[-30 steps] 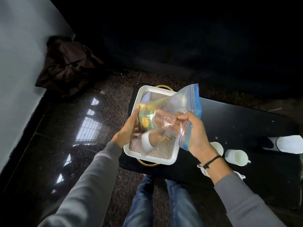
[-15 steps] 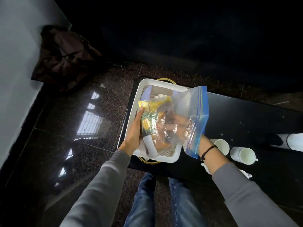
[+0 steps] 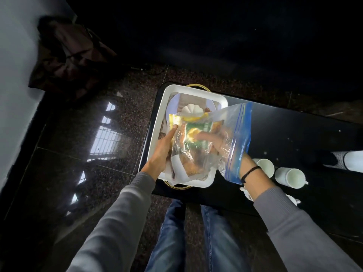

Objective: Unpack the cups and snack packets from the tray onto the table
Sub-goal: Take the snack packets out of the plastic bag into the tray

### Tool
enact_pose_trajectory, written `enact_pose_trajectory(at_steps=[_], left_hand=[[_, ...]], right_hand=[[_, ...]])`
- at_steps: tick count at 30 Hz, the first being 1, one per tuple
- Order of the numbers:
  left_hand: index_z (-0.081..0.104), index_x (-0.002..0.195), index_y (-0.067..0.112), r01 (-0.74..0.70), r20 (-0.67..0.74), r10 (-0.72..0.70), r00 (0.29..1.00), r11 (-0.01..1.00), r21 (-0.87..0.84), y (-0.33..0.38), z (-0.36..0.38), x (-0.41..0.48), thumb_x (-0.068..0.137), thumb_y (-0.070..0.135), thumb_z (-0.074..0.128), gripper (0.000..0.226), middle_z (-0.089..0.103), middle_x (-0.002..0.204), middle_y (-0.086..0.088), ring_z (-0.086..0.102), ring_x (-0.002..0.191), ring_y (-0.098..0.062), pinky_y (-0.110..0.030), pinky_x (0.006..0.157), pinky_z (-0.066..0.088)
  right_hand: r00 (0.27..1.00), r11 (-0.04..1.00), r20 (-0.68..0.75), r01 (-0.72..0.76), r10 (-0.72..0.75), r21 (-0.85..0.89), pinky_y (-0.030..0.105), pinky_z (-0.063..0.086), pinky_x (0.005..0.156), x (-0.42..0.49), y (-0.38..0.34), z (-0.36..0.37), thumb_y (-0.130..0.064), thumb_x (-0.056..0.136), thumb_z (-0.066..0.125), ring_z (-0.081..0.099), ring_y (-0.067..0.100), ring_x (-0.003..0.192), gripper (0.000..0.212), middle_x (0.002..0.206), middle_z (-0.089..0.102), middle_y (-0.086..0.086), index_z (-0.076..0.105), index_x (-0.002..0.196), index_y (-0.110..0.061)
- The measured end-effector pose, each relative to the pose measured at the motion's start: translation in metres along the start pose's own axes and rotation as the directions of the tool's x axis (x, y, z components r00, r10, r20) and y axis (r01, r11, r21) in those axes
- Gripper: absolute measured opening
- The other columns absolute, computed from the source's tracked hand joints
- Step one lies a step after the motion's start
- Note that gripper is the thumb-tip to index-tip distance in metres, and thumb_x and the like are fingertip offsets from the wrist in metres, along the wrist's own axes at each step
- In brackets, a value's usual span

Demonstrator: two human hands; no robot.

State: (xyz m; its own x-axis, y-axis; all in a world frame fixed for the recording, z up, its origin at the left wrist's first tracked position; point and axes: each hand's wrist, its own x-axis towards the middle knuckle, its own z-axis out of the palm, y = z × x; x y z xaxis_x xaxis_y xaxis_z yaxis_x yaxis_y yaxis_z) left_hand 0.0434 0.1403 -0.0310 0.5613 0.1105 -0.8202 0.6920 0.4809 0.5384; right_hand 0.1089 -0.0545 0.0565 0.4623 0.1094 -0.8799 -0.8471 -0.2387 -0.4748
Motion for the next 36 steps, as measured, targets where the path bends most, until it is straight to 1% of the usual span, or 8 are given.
enact_pose_trajectory(at_steps=[3, 6, 12, 18, 23, 29, 33, 36], left_hand=[[0.068, 0.072, 0.019, -0.056, -0.103, 0.064, 0.993, 0.995, 0.079, -0.008, -0.008, 0.004, 0.093, 0.063, 0.059, 0.049, 0.064, 0.062, 0.001, 0.057, 0.056, -0.016, -0.022, 0.056, 0.049], [0.059, 0.056, 0.022, -0.075, -0.242, 0.103, 0.965, 0.99, 0.121, -0.011, -0.017, 0.004, 0.102, 0.048, 0.054, 0.054, 0.057, 0.045, 0.01, 0.052, 0.038, -0.004, -0.013, 0.038, 0.04], [0.062, 0.088, 0.013, -0.068, -0.318, 0.155, 0.936, 0.961, 0.268, -0.011, -0.037, -0.008, 0.101, 0.047, 0.057, 0.037, 0.055, 0.081, -0.013, 0.049, 0.072, -0.02, -0.029, 0.056, 0.038], [0.064, 0.061, 0.01, -0.048, -0.376, 0.141, 0.916, 0.968, 0.245, -0.012, -0.038, -0.019, 0.099, 0.045, 0.062, 0.052, 0.061, 0.045, 0.011, 0.055, 0.038, 0.001, -0.013, 0.037, 0.041], [0.059, 0.078, 0.015, -0.042, -0.444, 0.141, 0.885, 0.973, 0.226, -0.002, -0.032, -0.011, 0.083, 0.068, 0.068, 0.054, 0.054, 0.067, -0.003, 0.048, 0.058, -0.013, -0.024, 0.047, 0.041], [0.051, 0.062, 0.018, -0.199, -0.418, 0.21, 0.884, 0.978, 0.069, -0.003, -0.043, -0.008, 0.084, 0.045, 0.08, 0.045, 0.05, 0.062, -0.003, 0.046, 0.053, -0.014, -0.028, 0.054, 0.043], [0.058, 0.077, 0.013, -0.222, -0.455, 0.218, 0.864, 0.974, 0.044, -0.007, -0.057, -0.01, 0.084, 0.038, 0.08, 0.034, 0.051, 0.077, -0.013, 0.047, 0.072, -0.025, -0.04, 0.067, 0.044], [0.061, 0.06, 0.018, -0.201, -0.478, 0.192, 0.857, 0.979, 0.034, -0.013, -0.065, -0.013, 0.083, 0.037, 0.082, 0.037, 0.061, 0.067, -0.007, 0.056, 0.064, -0.019, -0.036, 0.065, 0.052]], right_hand=[[0.994, 0.994, 0.006, 0.11, -0.11, -0.013, 0.03, 0.065, 0.073, -0.001, -0.02, -0.002, -0.007, 0.096, 0.067, 0.077, 0.023, 0.078, 0.008, 0.092, 0.065, 0.028, 0.069, 0.093, 0.0], [0.983, 0.97, -0.013, 0.178, -0.183, -0.167, 0.037, 0.064, 0.08, -0.001, -0.025, -0.011, -0.023, 0.082, 0.082, 0.075, 0.03, 0.09, 0.024, 0.1, 0.076, 0.017, 0.076, 0.102, -0.012], [0.951, 0.964, -0.157, 0.254, -0.265, -0.083, 0.019, 0.055, 0.051, -0.011, -0.025, -0.033, -0.034, 0.087, 0.073, 0.073, 0.004, 0.074, 0.013, 0.077, 0.078, -0.01, 0.072, 0.093, -0.023], [0.849, 0.926, -0.4, 0.377, -0.344, 0.005, 0.023, 0.052, 0.058, -0.019, -0.028, -0.037, -0.039, 0.077, 0.073, 0.07, 0.009, 0.083, 0.027, 0.096, 0.073, -0.005, 0.058, 0.097, -0.029], [0.841, 0.867, -0.352, 0.48, -0.41, 0.137, 0.017, 0.047, 0.047, -0.007, -0.038, -0.034, -0.031, 0.075, 0.069, 0.07, 0.001, 0.068, 0.023, 0.079, 0.073, -0.011, 0.058, 0.094, -0.023], [0.861, 0.881, -0.289, 0.462, -0.418, 0.102, 0.019, 0.042, 0.04, 0.009, -0.045, -0.041, -0.032, 0.076, 0.069, 0.067, 0.012, 0.058, 0.027, 0.07, 0.073, -0.002, 0.062, 0.093, -0.013], [0.804, 0.894, -0.469, 0.443, -0.365, 0.063, 0.018, 0.053, 0.05, 0.013, -0.037, -0.047, -0.038, 0.081, 0.071, 0.076, 0.007, 0.068, 0.026, 0.092, 0.076, 0.001, 0.059, 0.098, -0.023], [0.74, 0.88, -0.567, 0.471, -0.362, 0.052, 0.025, 0.059, 0.065, 0.016, -0.031, -0.051, -0.042, 0.082, 0.07, 0.076, 0.008, 0.082, 0.025, 0.101, 0.074, -0.002, 0.055, 0.098, -0.03]])
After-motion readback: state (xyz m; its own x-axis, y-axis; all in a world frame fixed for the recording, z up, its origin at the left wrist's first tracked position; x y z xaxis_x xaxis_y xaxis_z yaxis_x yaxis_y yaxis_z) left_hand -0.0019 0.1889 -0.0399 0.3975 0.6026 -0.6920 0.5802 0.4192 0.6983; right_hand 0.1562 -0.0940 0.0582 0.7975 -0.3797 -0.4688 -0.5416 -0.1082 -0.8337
